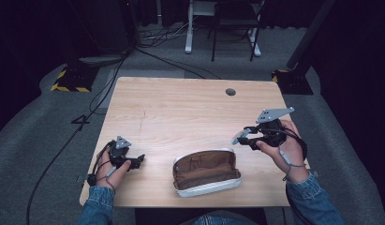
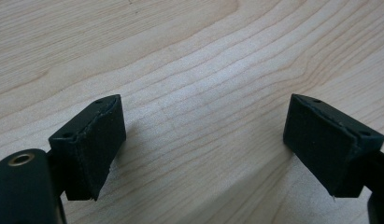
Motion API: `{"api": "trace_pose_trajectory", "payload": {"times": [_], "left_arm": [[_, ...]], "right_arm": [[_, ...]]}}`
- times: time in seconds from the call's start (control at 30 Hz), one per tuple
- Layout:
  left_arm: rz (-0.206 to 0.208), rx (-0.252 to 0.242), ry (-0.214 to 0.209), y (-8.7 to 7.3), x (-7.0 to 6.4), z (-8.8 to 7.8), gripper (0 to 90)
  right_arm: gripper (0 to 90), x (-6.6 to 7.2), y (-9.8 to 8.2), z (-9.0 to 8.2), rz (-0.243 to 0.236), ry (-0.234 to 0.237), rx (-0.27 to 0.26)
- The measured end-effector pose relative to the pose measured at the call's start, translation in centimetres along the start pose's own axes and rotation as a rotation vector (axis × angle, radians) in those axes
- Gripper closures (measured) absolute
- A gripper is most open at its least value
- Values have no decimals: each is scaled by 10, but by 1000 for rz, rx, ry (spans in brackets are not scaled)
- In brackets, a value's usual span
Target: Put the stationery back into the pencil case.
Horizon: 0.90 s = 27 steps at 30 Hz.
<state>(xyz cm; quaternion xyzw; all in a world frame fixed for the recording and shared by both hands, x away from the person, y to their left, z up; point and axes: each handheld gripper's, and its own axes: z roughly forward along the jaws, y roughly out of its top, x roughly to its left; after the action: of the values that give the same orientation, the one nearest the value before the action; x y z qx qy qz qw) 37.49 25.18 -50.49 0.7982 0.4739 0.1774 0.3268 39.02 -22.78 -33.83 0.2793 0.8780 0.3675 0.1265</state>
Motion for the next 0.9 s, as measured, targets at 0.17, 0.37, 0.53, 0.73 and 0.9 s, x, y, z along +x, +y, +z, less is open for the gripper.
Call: {"api": "trace_pose_trajectory", "payload": {"times": [0.17,0.37,0.53,0.73,0.9], "left_arm": [[0,0,0,0,0,0,132],[0,0,0,0,0,0,132],[0,0,0,0,0,0,132],[0,0,0,0,0,0,132],[0,0,0,0,0,0,132]], "right_arm": [[498,16,5,-8,-29,22,-15],[497,30,9,-9,-58,52,-25],[497,40,11,-8,-82,76,-25],[497,50,12,-4,-107,107,-23],[497,58,13,3,-126,130,-11]]}}
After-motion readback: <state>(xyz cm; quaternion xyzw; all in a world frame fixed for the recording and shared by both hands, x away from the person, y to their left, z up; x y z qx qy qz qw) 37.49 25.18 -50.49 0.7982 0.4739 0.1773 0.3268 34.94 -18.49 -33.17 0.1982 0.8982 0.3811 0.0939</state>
